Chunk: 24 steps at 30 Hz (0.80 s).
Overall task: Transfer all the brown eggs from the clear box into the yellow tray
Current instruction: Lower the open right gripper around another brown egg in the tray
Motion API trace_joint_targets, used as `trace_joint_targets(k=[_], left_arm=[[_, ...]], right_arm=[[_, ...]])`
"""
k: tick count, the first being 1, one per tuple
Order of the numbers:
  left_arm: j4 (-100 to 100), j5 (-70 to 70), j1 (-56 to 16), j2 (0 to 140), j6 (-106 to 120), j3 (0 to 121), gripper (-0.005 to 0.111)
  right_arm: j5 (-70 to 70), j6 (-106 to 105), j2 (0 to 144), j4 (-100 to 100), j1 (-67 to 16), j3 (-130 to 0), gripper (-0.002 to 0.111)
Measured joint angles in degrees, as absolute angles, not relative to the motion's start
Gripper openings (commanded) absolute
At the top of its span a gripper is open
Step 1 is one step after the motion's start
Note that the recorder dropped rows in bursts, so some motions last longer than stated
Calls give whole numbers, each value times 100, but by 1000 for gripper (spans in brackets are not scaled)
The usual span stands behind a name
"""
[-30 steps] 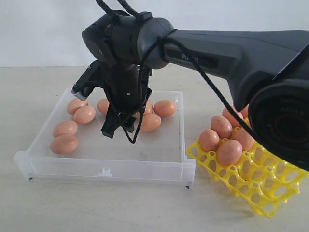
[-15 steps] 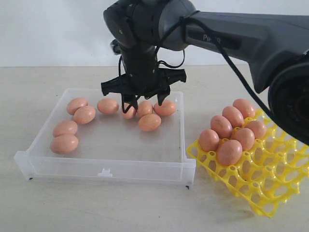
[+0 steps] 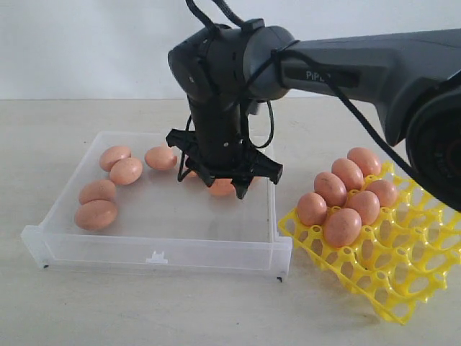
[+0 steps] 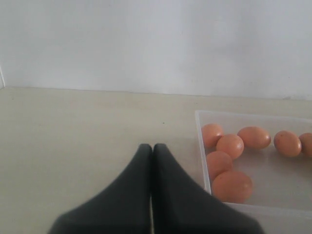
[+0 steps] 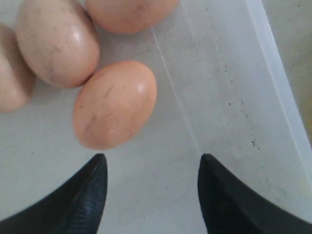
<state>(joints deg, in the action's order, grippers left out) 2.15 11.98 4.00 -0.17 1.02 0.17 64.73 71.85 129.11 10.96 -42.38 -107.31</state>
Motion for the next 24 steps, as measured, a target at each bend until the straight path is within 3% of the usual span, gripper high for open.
trace_joint_targets(k=[15, 24], left_arm=[[215, 1198, 400, -17, 102, 17, -4], [215, 1198, 400, -17, 102, 17, -4]], right_arm=[[5036, 7574, 12911, 1170, -4238, -10489, 54], [5023, 7612, 12911, 1358, -4151, -10489, 54]])
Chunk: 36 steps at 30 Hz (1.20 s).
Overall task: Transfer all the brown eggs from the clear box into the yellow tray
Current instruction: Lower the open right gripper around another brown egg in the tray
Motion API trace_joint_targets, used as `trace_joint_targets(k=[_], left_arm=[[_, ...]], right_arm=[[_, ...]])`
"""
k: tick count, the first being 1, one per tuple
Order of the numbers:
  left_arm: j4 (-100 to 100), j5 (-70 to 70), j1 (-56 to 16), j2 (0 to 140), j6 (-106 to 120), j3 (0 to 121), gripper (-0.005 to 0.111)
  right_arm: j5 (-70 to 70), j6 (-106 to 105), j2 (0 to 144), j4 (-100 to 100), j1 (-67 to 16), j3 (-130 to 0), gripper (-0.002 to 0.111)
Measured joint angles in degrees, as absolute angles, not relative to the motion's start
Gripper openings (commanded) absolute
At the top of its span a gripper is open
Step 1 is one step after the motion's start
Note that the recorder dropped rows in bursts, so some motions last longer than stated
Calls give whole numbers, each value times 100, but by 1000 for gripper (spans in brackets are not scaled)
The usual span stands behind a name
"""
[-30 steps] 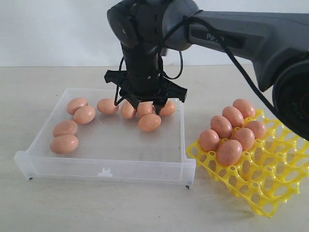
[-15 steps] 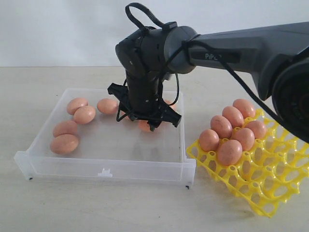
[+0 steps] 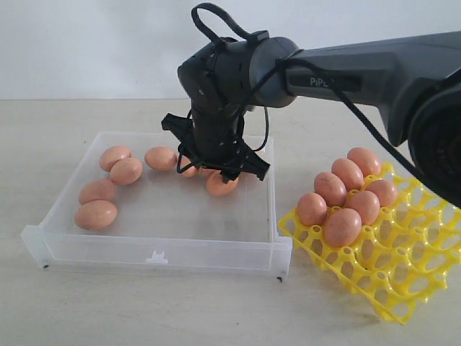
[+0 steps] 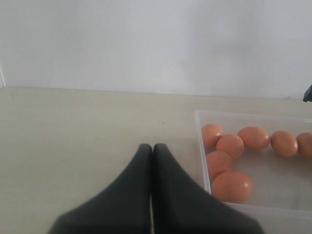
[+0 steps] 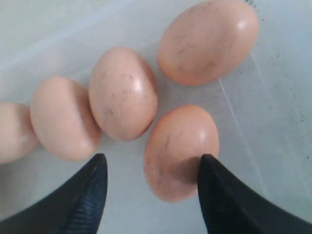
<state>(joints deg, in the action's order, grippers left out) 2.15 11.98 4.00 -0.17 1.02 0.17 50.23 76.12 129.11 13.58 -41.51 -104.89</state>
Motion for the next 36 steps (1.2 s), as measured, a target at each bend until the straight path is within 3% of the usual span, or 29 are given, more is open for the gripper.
trace_joint_targets(k=[36], left_arm=[[215, 1198, 400, -17, 102, 17, -4]], right_arm=[[5051, 7013, 13129, 1452, -4060, -10480, 54]])
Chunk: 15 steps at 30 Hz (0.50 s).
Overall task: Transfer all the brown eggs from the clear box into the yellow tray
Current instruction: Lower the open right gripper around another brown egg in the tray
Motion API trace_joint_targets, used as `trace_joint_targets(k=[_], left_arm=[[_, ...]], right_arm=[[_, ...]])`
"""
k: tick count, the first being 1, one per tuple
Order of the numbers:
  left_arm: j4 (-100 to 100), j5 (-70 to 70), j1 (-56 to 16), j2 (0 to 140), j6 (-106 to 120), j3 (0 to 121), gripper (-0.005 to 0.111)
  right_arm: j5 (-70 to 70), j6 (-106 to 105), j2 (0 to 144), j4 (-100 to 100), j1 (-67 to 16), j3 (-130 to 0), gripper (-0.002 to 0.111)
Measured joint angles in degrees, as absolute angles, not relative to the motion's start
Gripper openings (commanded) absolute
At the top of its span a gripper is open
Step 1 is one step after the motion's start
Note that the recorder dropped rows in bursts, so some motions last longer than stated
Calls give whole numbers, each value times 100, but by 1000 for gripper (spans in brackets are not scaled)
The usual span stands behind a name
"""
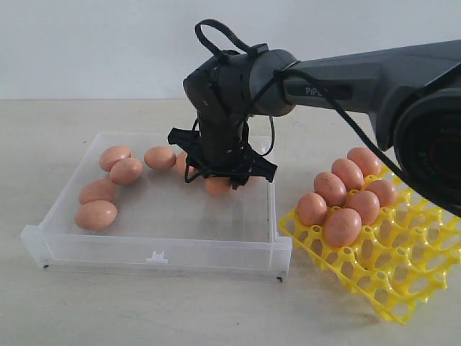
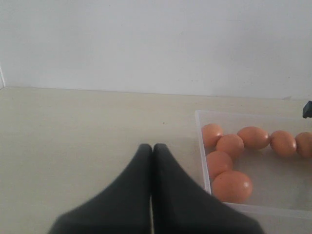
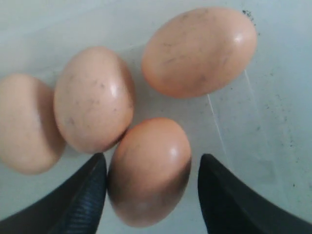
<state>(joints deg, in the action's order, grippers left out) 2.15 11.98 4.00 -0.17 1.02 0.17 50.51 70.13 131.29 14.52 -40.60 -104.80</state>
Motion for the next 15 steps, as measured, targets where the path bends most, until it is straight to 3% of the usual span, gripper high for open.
trace_joint_targets(k=[15], left_arm=[[215, 1198, 400, -17, 102, 17, -4]], right_arm=[[5142, 6871, 13202, 1554, -4060, -10480, 54]])
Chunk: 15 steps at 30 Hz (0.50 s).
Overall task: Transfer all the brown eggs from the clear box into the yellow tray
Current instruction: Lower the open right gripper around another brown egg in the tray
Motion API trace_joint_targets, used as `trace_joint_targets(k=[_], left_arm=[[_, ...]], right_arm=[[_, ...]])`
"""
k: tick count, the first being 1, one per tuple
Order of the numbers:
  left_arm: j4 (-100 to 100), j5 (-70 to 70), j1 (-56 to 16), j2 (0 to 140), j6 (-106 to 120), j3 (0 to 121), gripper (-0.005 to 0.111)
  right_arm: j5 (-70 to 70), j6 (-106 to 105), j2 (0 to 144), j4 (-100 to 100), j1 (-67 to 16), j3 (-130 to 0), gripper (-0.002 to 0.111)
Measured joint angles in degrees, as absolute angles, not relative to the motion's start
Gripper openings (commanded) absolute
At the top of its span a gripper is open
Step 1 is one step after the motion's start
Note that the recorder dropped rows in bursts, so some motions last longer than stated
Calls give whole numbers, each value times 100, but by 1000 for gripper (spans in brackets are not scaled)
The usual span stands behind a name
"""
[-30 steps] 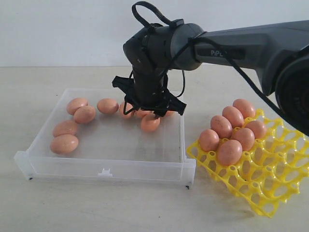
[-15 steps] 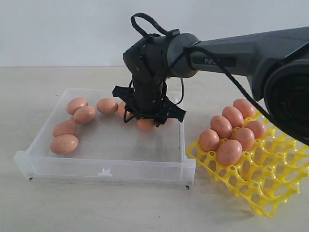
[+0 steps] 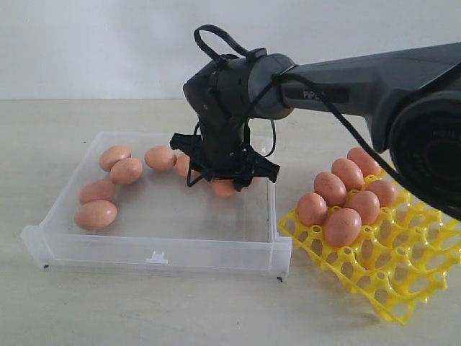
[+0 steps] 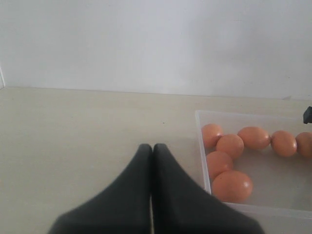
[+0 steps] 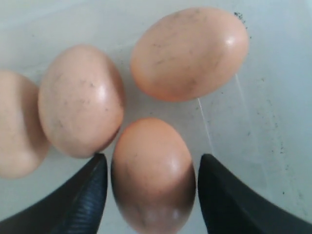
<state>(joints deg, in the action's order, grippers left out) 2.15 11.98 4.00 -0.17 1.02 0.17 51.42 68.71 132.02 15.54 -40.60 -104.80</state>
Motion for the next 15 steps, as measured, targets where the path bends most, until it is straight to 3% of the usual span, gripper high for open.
trace_joint_targets(k=[9, 15], left_arm=[[215, 1198, 400, -17, 102, 17, -4], [215, 1198, 400, -17, 102, 17, -4]], right_arm=[[4958, 5838, 13267, 1696, -4060, -10480, 50], [4928, 4598, 13267, 1719, -4060, -10480, 8]])
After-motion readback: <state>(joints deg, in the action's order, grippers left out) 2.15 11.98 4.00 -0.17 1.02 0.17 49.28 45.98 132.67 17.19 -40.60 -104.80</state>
